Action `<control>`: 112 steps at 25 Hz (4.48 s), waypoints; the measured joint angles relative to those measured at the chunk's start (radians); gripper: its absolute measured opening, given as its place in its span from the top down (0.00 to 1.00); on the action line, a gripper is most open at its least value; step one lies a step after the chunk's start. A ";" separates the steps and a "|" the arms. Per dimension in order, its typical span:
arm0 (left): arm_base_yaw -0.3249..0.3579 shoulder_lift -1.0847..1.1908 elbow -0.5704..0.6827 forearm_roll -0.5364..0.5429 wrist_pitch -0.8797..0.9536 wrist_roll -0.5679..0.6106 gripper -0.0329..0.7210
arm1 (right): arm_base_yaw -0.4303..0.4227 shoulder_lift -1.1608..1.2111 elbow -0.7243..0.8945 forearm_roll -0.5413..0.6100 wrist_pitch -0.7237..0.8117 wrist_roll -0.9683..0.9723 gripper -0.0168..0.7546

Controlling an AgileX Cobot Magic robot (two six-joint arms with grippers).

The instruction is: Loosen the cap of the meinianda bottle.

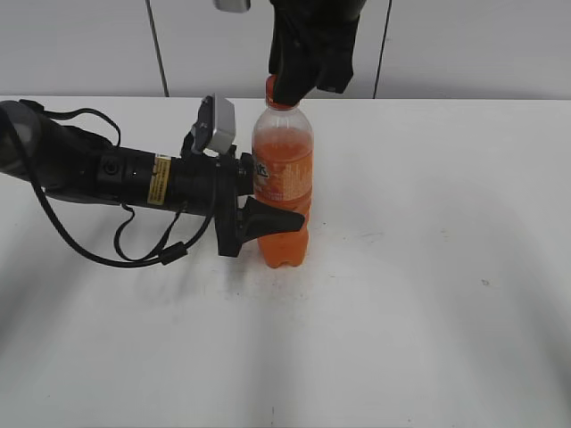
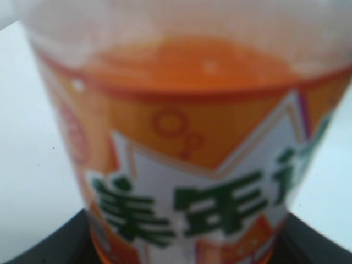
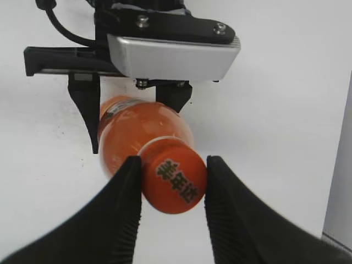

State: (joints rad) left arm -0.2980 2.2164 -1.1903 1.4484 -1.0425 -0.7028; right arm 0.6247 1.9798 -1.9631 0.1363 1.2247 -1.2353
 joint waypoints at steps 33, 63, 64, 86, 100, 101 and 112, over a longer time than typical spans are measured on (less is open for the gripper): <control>-0.001 0.000 -0.001 -0.004 0.002 -0.001 0.42 | 0.000 0.010 0.001 -0.023 -0.001 1.267 0.63; -0.001 0.000 -0.002 0.015 0.000 0.004 0.42 | 0.000 -0.071 0.002 0.061 0.002 -0.020 0.63; -0.001 0.000 -0.002 0.015 0.000 0.004 0.42 | 0.000 -0.086 0.002 0.061 0.002 0.029 0.63; -0.001 0.000 -0.002 0.008 0.003 0.001 0.42 | -0.500 -0.431 0.680 -0.029 -0.314 1.164 0.63; -0.001 0.000 -0.002 0.001 0.003 0.000 0.42 | -0.505 -0.106 1.030 -0.019 -0.966 1.164 0.63; -0.001 0.000 -0.002 0.001 0.003 0.000 0.42 | -0.505 -0.086 1.030 -0.019 -0.985 1.164 0.63; -0.001 0.000 -0.002 0.000 0.003 0.000 0.42 | -0.505 -0.025 1.031 -0.085 -1.048 1.165 0.48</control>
State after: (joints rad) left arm -0.2990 2.2164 -1.1921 1.4483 -1.0391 -0.7029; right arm 0.1199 1.9548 -0.9324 0.0514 0.1769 -0.0705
